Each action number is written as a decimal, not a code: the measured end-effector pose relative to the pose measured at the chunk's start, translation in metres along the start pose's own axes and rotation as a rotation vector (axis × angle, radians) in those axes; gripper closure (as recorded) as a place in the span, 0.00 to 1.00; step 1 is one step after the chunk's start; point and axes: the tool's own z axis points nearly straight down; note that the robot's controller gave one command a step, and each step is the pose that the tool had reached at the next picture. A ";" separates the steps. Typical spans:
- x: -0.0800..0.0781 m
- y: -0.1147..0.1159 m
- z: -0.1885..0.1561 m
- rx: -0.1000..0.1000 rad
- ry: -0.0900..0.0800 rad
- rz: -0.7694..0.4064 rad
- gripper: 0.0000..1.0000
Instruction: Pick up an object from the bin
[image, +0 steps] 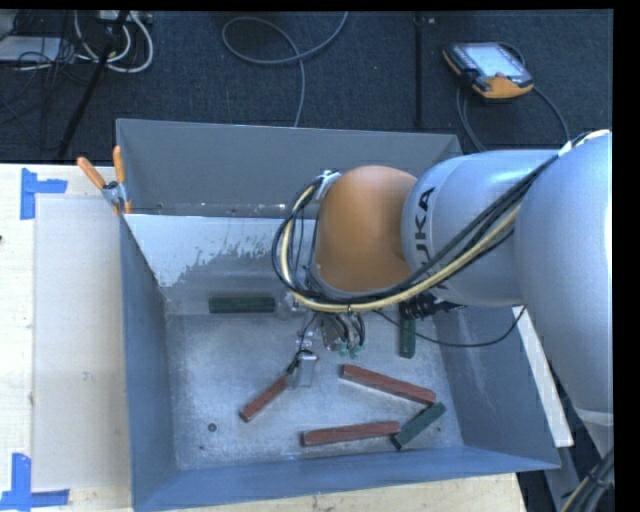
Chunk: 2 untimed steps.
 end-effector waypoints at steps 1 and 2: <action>0.039 0.027 0.047 -0.002 -0.006 -0.266 1.00; 0.039 0.027 0.047 -0.002 -0.006 -0.265 1.00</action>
Offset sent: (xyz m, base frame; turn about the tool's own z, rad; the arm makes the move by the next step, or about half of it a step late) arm 0.0000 0.0000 0.0000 0.0000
